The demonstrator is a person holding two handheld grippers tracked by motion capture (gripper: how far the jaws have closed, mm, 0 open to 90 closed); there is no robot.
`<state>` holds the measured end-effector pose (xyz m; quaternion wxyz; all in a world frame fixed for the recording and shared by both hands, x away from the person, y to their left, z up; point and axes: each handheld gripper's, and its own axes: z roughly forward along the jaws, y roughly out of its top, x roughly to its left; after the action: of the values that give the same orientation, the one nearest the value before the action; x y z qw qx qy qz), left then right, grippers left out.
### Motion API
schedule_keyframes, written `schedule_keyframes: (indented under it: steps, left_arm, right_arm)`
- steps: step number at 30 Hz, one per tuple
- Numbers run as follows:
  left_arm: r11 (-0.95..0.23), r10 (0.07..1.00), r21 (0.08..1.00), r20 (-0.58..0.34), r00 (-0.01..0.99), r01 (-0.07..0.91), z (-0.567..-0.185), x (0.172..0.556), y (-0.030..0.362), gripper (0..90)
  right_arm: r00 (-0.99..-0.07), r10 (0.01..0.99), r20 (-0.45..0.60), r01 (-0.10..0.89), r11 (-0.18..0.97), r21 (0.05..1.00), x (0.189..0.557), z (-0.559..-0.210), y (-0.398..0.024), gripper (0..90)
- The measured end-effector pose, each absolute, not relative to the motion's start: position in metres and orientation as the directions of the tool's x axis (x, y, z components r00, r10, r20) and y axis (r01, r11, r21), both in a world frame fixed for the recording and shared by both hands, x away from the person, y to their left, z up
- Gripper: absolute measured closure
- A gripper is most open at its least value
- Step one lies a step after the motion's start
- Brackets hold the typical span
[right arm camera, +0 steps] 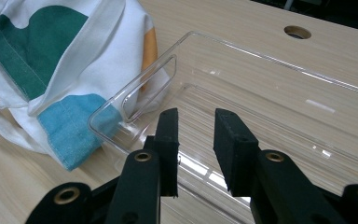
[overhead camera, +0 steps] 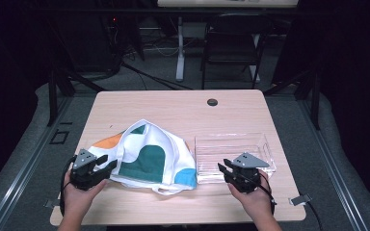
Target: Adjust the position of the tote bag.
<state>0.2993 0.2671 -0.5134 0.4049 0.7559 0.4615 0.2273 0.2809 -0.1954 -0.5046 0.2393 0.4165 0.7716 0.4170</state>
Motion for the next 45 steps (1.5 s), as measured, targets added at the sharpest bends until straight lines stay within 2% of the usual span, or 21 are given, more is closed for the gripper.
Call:
schedule_keyframes:
  steps: [21,28,45]
  left_arm:
    - [-0.222,0.894,0.822,-0.043,0.446,0.524,-0.513,0.301,0.271,55.9]
    - [-0.229,0.888,0.815,-0.049,0.458,0.532,-0.514,0.301,0.271,56.1]
    - [-0.225,0.870,0.757,-0.127,0.476,0.613,-0.529,0.317,0.271,57.7]
  right_arm:
    - [-0.530,0.847,-0.053,0.421,0.317,0.850,0.279,-0.507,-0.196,68.6]
    - [-0.534,0.845,-0.028,0.433,0.301,0.850,0.278,-0.506,-0.195,69.4]
    - [-0.531,0.848,-0.009,0.455,0.294,0.841,0.279,-0.507,-0.196,69.7]
